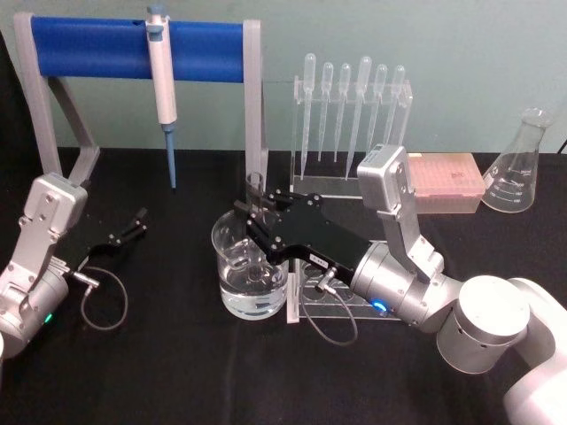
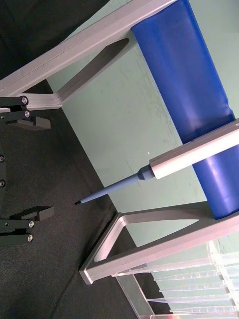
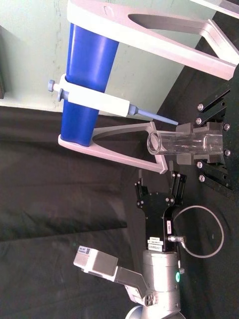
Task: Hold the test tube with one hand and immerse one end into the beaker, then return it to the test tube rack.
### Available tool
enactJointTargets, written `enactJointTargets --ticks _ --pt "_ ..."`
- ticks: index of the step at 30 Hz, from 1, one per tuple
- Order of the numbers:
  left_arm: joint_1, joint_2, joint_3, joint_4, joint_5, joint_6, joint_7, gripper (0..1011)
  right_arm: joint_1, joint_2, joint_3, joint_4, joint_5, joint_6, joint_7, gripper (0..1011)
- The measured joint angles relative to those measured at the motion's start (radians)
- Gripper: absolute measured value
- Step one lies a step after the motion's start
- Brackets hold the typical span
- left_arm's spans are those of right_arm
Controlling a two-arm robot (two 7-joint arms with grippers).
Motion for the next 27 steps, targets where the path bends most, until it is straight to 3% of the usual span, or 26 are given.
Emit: enactJointTargets --ticks 27 --pt "0.0 0.0 0.0 0.0 0.0 0.0 0.0 1000 0.0 0.0 0.0 0.0 0.0 0.0 0.0 236"
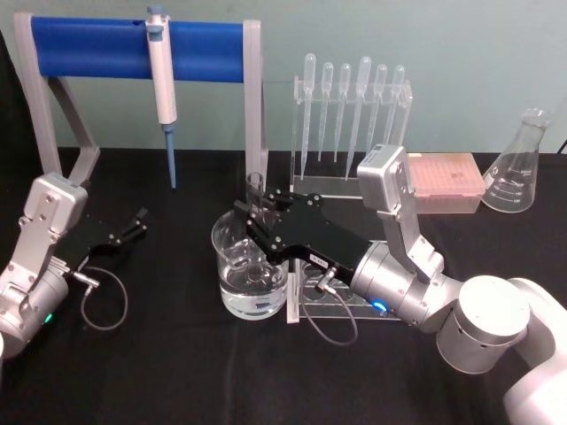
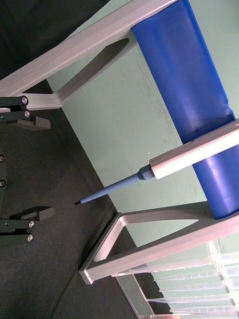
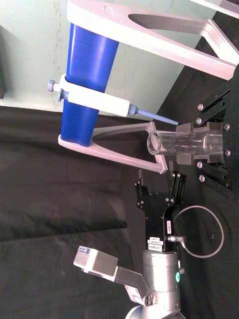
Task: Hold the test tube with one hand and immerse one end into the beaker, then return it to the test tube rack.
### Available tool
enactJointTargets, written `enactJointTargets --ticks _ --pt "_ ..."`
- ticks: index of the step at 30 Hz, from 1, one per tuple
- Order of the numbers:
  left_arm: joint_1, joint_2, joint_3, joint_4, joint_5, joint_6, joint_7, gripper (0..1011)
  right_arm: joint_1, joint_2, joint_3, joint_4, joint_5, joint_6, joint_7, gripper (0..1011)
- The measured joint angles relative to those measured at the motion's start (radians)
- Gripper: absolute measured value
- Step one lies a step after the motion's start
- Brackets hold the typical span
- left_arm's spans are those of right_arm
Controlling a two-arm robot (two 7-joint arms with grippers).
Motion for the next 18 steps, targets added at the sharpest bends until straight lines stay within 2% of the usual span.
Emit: enactJointTargets --ticks 18 --pt "0.0 0.0 0.0 0.0 0.0 0.0 0.0 1000 0.0 0.0 0.0 0.0 0.0 0.0 0.0 235"
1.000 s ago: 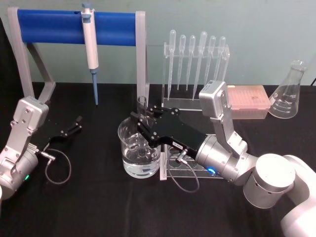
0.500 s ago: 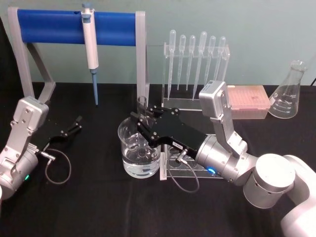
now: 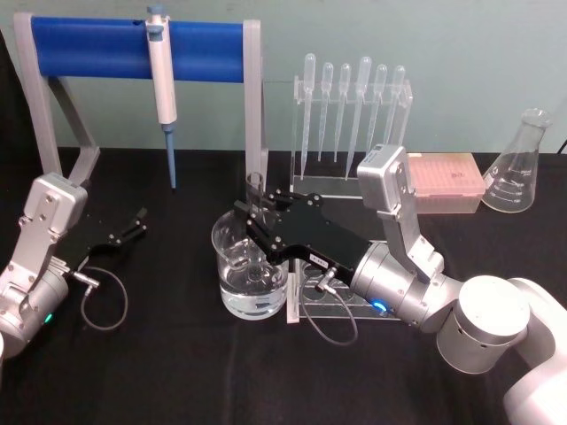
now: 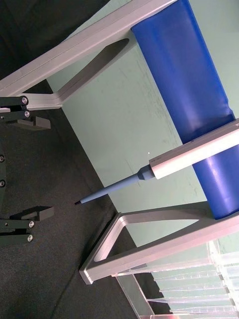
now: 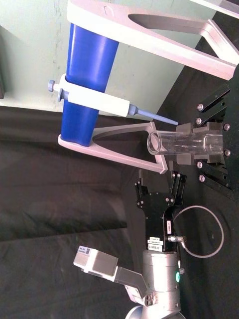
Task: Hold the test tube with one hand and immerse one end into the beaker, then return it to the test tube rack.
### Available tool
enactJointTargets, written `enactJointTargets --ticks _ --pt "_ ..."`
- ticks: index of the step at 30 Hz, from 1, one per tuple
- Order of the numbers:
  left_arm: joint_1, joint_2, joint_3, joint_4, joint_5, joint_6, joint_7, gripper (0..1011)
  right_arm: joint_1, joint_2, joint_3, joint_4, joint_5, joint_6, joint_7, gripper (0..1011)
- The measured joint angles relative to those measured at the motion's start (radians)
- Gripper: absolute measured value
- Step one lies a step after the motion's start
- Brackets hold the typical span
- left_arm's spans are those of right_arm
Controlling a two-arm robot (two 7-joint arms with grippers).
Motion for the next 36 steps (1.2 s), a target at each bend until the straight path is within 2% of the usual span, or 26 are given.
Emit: enactJointTargets --ticks 36 --pt "0.0 0.0 0.0 0.0 0.0 0.0 0.0 1000 0.0 0.0 0.0 0.0 0.0 0.0 0.0 235"
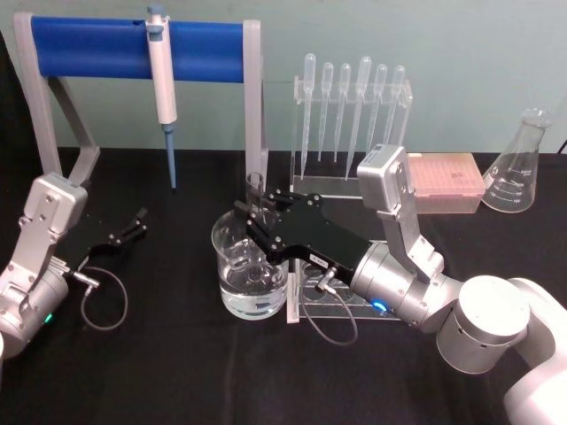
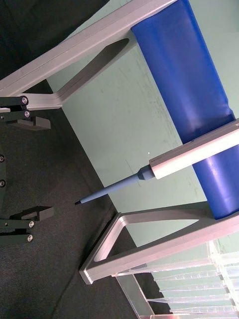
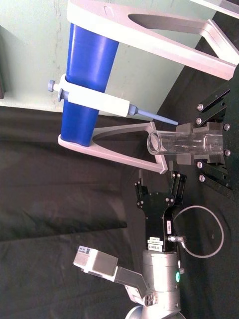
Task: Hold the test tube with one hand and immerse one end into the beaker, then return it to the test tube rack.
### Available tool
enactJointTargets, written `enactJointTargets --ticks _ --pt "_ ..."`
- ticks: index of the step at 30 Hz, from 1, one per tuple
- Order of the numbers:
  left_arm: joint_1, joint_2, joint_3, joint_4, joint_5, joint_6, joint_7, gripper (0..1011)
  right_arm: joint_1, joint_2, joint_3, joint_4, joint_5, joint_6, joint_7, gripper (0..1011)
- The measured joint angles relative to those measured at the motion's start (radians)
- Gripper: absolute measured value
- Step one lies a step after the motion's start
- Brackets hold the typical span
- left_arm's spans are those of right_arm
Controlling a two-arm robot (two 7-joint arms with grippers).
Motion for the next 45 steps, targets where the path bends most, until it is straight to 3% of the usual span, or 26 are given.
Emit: enactJointTargets --ticks 45 --pt "0.0 0.0 0.0 0.0 0.0 0.0 0.0 1000 0.0 0.0 0.0 0.0 0.0 0.0 0.0 235"
